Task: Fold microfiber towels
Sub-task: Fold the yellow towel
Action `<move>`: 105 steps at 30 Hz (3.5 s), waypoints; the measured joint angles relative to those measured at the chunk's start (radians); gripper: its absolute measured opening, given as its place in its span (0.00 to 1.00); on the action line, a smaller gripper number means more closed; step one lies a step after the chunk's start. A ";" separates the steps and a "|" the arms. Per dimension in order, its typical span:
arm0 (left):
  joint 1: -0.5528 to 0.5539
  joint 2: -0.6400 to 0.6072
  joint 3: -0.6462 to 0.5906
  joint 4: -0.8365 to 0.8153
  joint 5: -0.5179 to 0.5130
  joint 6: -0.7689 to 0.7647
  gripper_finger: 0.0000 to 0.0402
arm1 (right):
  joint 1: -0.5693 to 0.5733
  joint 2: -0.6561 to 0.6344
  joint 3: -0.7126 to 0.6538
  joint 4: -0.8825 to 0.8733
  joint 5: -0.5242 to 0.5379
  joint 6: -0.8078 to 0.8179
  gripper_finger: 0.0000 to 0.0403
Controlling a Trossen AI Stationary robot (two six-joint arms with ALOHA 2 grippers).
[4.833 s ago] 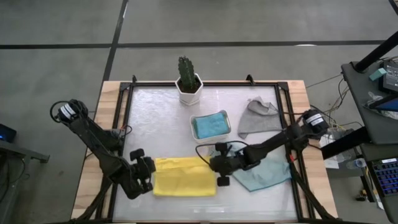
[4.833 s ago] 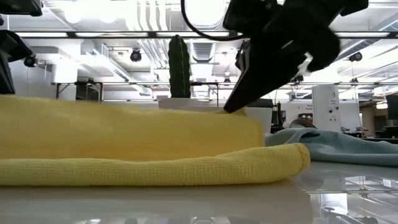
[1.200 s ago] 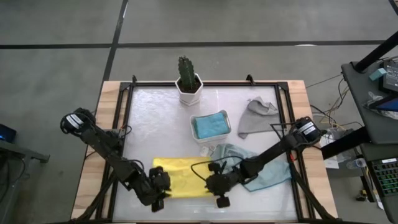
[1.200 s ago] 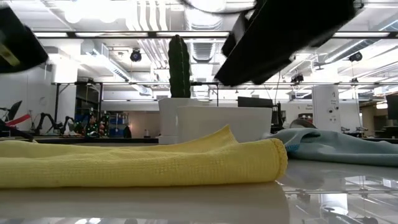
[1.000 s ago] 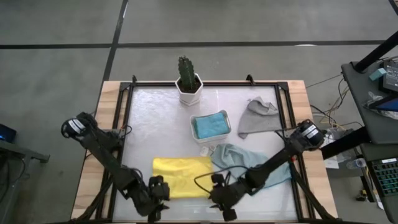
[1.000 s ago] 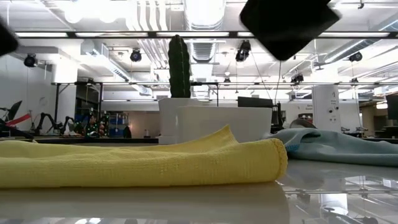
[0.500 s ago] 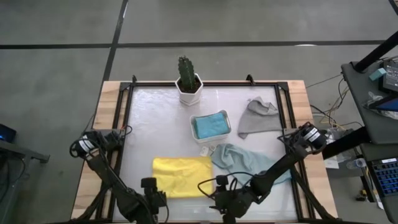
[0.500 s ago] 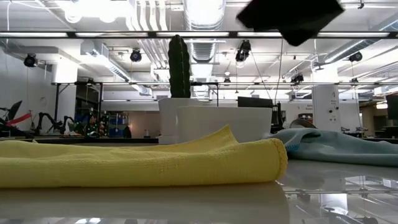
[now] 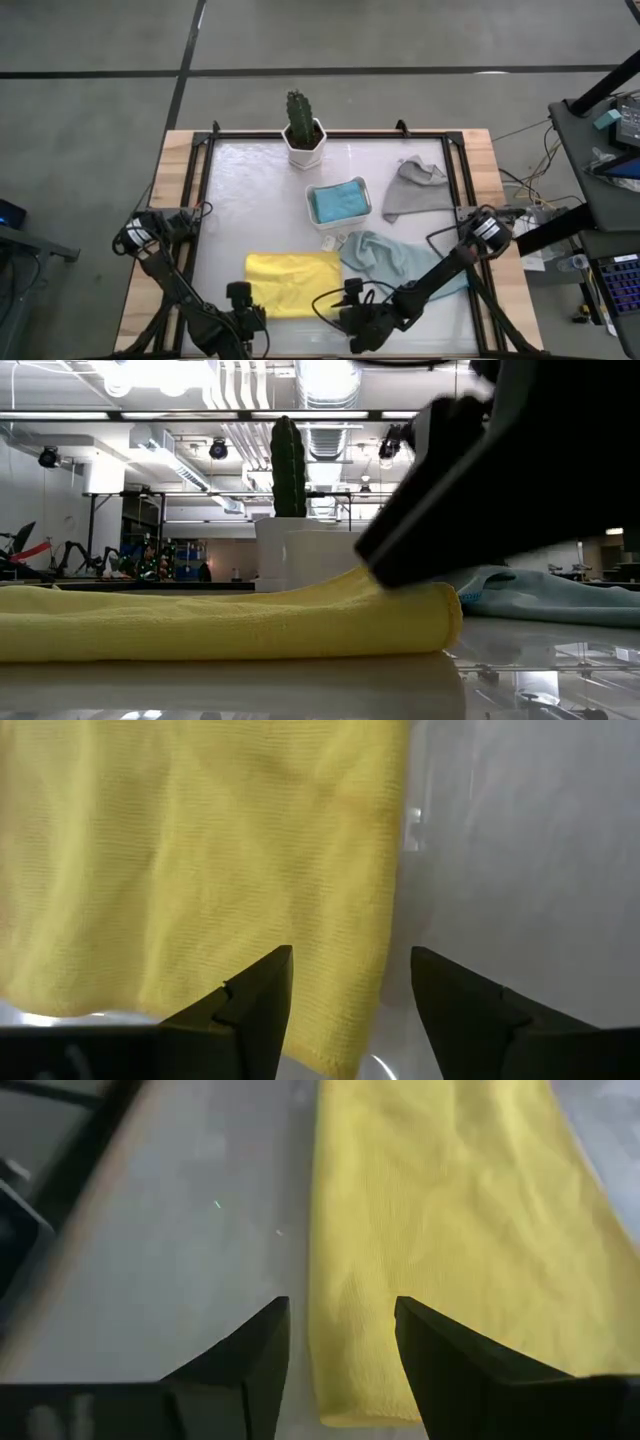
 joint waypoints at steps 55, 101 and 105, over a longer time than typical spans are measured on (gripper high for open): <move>0.029 -0.125 0.077 -0.110 0.185 -0.013 0.00 | -0.094 0.011 0.300 -0.618 -0.184 -0.137 0.02; 0.197 -0.205 -0.192 -0.202 0.127 0.028 0.29 | -0.308 -0.031 0.294 -0.793 -0.218 -0.236 0.24; 0.197 -0.240 -0.186 -0.182 0.134 0.025 0.30 | -0.306 -0.071 0.277 -0.801 -0.184 -0.204 0.23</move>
